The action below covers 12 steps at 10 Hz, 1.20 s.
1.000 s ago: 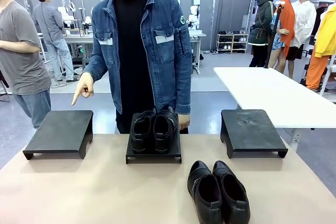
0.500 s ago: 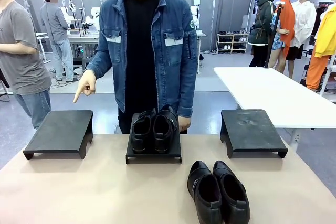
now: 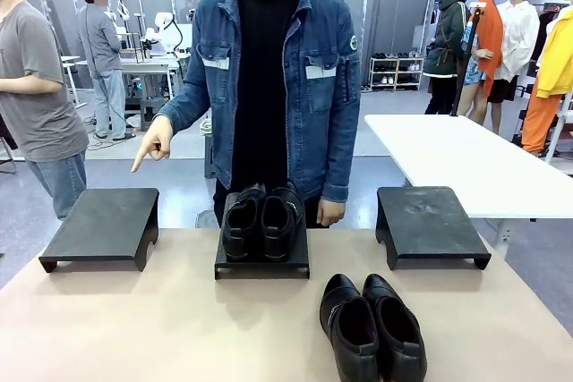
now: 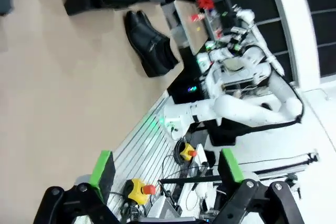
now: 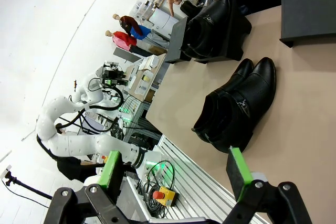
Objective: Place the shoes on the stand as instructed by the person.
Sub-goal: Pick up another pair of Shoes and place it on the Shoes Stand indicated by the person.
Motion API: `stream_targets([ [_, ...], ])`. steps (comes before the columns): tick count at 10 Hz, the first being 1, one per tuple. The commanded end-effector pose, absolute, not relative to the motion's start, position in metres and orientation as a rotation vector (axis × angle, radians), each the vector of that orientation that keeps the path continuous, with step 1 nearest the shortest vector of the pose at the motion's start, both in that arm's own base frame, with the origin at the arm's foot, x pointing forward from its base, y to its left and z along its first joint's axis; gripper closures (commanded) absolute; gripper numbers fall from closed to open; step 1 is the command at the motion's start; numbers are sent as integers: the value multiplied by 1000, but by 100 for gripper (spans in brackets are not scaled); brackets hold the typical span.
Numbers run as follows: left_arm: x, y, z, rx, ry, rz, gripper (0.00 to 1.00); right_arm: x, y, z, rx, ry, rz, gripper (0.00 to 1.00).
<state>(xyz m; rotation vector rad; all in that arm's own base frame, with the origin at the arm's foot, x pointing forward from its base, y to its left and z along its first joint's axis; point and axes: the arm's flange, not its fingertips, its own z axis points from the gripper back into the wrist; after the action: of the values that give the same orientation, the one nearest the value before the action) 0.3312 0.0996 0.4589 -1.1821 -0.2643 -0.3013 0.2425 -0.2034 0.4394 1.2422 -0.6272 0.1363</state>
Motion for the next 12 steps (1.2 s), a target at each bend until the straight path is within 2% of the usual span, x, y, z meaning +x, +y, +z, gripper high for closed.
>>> stream_targets([
  [1,320,5,506,-1059,-201,-317,0,241,-205,440,1243,-641,157,0],
  [3,315,-95,542,-930,-135,-300,0,241,-205,440,1243,-641,157,0],
  [7,327,-275,573,-607,-98,-225,0,241,-205,440,1243,-641,157,0],
  [9,333,-355,571,-515,-95,-189,0,241,-205,440,1243,-641,157,0],
  [12,323,-438,537,-419,-88,-142,0,241,-205,440,1243,-641,157,0],
])
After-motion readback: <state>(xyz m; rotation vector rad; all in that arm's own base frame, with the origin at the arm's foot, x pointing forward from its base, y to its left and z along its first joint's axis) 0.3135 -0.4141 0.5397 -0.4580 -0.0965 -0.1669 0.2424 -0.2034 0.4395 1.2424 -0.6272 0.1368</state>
